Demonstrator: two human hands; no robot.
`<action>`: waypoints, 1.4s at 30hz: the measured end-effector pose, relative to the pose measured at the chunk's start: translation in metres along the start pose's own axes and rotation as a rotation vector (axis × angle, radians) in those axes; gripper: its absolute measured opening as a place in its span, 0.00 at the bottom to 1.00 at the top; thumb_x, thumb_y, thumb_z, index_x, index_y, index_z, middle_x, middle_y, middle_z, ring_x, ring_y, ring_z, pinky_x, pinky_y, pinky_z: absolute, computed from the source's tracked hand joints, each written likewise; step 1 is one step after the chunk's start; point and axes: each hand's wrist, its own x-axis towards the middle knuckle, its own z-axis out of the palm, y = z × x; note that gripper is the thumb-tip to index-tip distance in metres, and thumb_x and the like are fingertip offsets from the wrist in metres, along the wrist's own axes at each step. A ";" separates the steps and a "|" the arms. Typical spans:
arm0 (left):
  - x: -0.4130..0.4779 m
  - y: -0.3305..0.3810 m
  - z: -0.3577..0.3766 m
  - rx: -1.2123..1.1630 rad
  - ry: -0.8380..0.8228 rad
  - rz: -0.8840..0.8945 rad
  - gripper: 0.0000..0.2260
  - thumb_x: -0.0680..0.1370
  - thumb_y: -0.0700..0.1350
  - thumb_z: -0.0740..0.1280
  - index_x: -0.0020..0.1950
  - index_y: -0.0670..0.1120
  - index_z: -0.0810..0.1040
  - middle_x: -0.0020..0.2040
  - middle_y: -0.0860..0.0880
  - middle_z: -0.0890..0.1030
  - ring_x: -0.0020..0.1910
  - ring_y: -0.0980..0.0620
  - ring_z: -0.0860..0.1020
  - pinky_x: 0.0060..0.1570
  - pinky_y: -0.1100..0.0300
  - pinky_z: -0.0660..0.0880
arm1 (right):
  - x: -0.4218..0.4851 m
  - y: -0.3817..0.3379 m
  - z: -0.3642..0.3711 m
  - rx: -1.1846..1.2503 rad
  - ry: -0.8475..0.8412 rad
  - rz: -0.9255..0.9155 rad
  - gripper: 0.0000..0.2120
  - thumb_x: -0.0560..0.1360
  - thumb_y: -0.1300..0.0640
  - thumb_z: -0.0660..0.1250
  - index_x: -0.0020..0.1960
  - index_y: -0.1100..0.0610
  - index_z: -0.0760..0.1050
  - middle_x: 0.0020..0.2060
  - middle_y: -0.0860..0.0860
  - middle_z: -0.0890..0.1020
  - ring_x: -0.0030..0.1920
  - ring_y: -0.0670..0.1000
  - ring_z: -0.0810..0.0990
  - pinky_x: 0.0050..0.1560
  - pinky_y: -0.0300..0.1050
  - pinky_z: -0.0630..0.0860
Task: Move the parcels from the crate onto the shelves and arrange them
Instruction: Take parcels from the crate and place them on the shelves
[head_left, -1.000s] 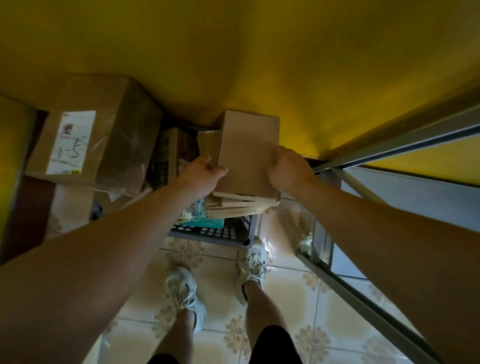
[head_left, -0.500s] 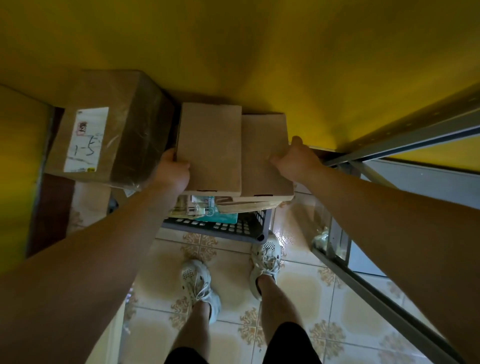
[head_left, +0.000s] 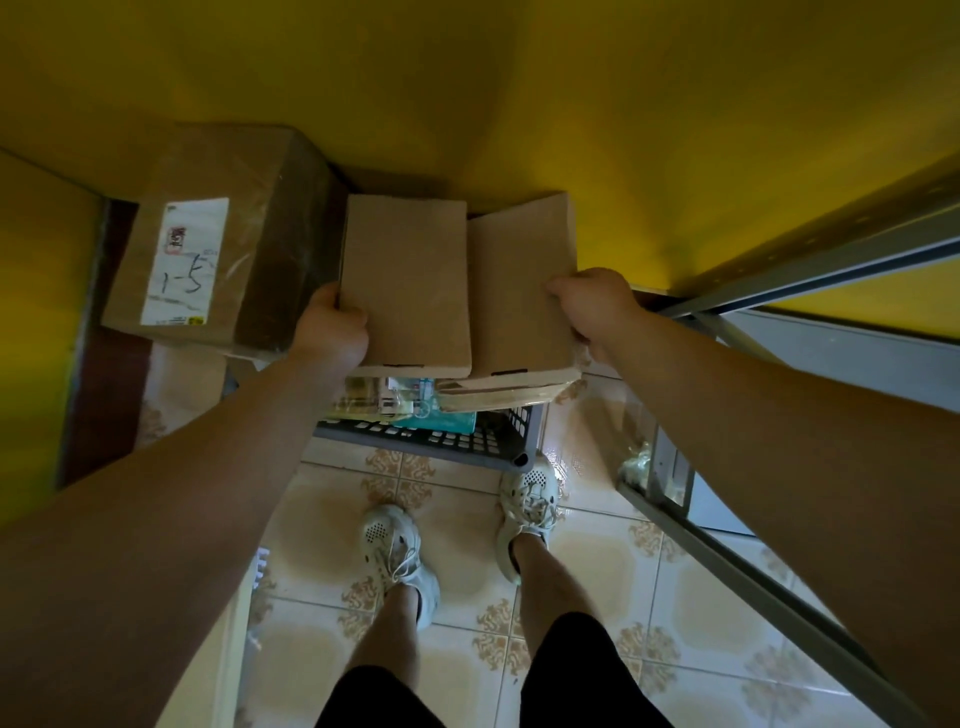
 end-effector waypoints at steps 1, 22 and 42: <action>-0.006 0.003 -0.006 -0.005 -0.005 0.013 0.20 0.82 0.40 0.56 0.74 0.50 0.66 0.64 0.47 0.73 0.63 0.44 0.72 0.54 0.53 0.68 | -0.009 -0.004 -0.002 0.005 0.017 -0.009 0.15 0.78 0.57 0.66 0.62 0.63 0.74 0.56 0.60 0.80 0.53 0.59 0.80 0.57 0.56 0.80; -0.231 0.064 -0.252 -0.282 0.083 0.465 0.21 0.83 0.42 0.59 0.77 0.50 0.61 0.66 0.49 0.72 0.65 0.45 0.71 0.62 0.48 0.72 | -0.351 -0.140 -0.034 0.166 0.274 -0.570 0.21 0.84 0.57 0.57 0.76 0.51 0.63 0.67 0.51 0.75 0.68 0.56 0.72 0.65 0.53 0.70; -0.351 0.098 -0.330 -0.414 -0.062 0.634 0.33 0.76 0.38 0.69 0.74 0.55 0.55 0.52 0.49 0.74 0.51 0.45 0.77 0.45 0.50 0.79 | -0.482 -0.214 -0.023 0.215 0.011 -0.770 0.17 0.78 0.52 0.68 0.64 0.52 0.68 0.55 0.52 0.79 0.55 0.55 0.79 0.58 0.56 0.79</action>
